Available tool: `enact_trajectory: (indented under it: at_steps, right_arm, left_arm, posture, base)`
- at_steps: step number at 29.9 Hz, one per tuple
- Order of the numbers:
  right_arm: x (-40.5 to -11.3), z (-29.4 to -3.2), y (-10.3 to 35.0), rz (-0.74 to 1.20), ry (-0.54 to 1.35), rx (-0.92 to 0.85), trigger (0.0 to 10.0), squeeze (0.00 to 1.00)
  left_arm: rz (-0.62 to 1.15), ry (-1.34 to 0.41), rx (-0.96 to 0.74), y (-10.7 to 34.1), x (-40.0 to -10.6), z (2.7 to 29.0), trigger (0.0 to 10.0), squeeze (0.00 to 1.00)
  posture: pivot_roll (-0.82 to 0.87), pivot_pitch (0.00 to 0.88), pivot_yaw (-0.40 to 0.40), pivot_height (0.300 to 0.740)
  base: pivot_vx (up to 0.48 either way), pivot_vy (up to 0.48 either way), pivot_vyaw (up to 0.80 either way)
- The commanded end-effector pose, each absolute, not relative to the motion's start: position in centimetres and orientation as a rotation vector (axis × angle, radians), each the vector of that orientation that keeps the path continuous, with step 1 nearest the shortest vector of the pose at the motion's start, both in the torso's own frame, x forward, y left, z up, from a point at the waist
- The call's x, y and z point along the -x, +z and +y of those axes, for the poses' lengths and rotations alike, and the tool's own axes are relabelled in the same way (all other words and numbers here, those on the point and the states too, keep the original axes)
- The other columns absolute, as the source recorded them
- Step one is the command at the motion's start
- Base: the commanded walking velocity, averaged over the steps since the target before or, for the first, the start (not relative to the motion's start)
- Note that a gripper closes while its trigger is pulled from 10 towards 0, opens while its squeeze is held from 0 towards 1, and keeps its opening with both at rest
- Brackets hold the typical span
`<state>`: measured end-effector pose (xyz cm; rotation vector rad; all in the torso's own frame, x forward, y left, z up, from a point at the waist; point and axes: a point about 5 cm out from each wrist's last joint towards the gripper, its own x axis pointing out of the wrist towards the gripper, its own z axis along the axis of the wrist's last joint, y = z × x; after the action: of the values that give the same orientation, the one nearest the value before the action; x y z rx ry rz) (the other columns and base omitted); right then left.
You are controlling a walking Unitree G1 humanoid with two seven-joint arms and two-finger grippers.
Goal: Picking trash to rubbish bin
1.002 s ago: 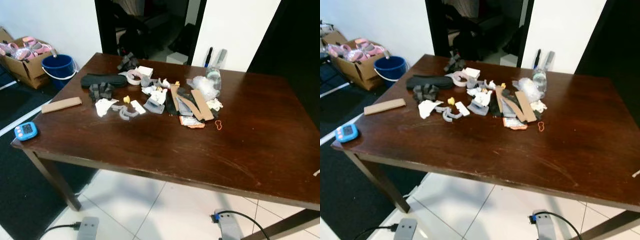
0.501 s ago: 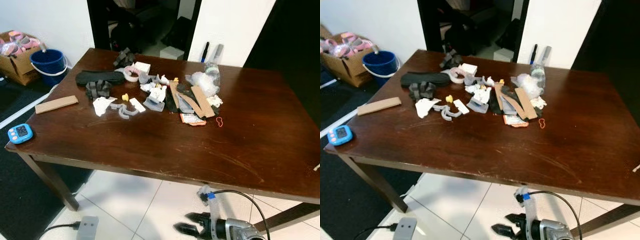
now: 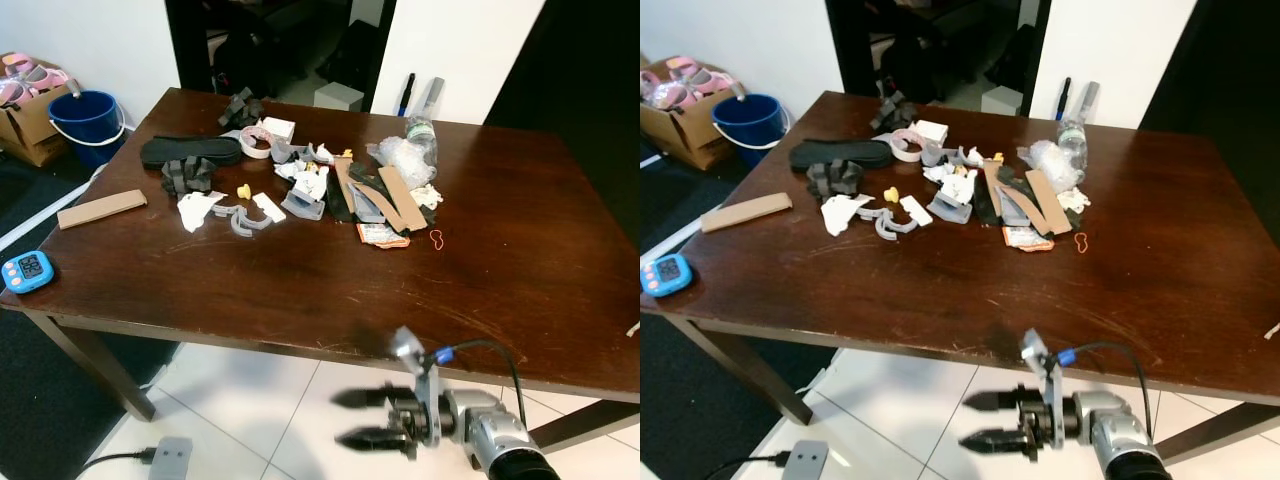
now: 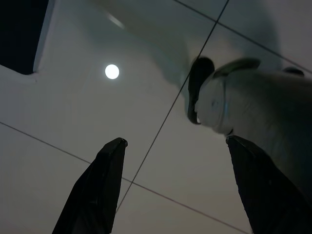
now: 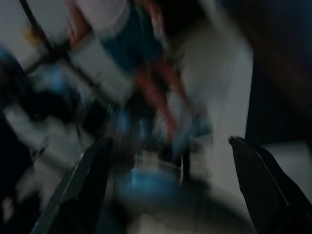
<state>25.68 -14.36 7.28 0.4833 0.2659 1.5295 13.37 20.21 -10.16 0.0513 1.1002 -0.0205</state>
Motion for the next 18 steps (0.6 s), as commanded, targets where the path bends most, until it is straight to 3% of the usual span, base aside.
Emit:
enact_trajectory:
  at_steps: [1, 3, 5, 7, 8, 9, 10, 13, 14, 18]
  right_arm:
    - [-25.8, -14.4, 7.9, 0.226, 1.528, -0.506, 10.0, 0.00]
    - [-26.7, -14.1, 9.4, 0.134, 1.525, -0.530, 10.0, 0.00]
    - [-29.7, -12.8, 12.6, -0.052, 1.399, -0.490, 10.0, 0.00]
    - [-29.7, -12.8, 12.6, -0.052, 1.399, -0.490, 10.0, 0.00]
    - [-31.6, -12.0, 13.4, -0.071, 1.273, -0.404, 10.0, 0.00]
    - [-31.6, -12.0, 13.4, -0.071, 1.273, -0.404, 10.0, 0.00]
    - [-33.6, -11.1, 14.2, -0.078, 1.118, -0.326, 10.0, 0.00]
    - [-35.2, -10.5, 15.1, -0.082, 0.976, -0.262, 10.0, 0.00]
    - [-37.0, -10.0, 16.4, -0.083, 0.801, -0.196, 10.0, 0.00]
    - [-37.6, -9.9, 17.1, -0.083, 0.731, -0.207, 10.0, 0.00]
  left_arm:
    - [1.152, -0.029, -0.042, -10.7, -11.9, 20.1, 10.0, 0.00]
    - [1.154, -0.031, -0.042, -10.7, -11.8, 20.1, 10.0, 0.00]
    - [1.154, -0.035, -0.041, -10.7, -11.8, 19.9, 10.0, 0.00]
    - [1.154, -0.035, -0.041, -10.7, -11.8, 19.9, 10.0, 0.00]
    - [1.153, -0.036, -0.040, -10.7, -11.8, 19.8, 10.0, 0.00]
    - [1.153, -0.036, -0.040, -10.7, -11.8, 19.8, 10.0, 0.00]
    - [1.152, -0.039, -0.040, -10.7, -11.9, 19.7, 10.0, 0.00]
    - [1.152, -0.048, -0.039, -10.8, -11.9, 19.4, 10.0, 0.00]
    - [1.154, -0.063, -0.037, -10.8, -11.9, 19.1, 10.0, 0.00]
    - [1.160, -0.064, -0.036, -10.9, -11.7, 19.0, 10.0, 0.00]
  posture:
    - [0.09, 0.112, -0.059, 0.740]
    - [0.09, 0.113, -0.059, 0.740]
    - [0.10, 0.117, -0.064, 0.740]
    - [0.10, 0.117, -0.064, 0.740]
    - [0.10, 0.117, -0.064, 0.740]
    - [0.10, 0.117, -0.064, 0.740]
    - [0.10, 0.119, -0.071, 0.740]
    - [0.11, 0.119, -0.076, 0.740]
    - [0.12, 0.116, -0.080, 0.740]
    - [0.13, 0.109, -0.089, 0.740]
  base:
    - [0.000, 0.000, 0.00]
    - [0.000, 0.000, 0.00]
    - [0.000, 0.000, 0.00]
    - [0.000, 0.000, 0.00]
    - [0.000, 0.000, 0.00]
    - [0.000, 0.000, 0.00]
    - [0.000, 0.000, 0.00]
    - [0.000, 0.000, 0.00]
    - [0.000, 0.000, 0.00]
    - [0.213, 0.000, 0.00]
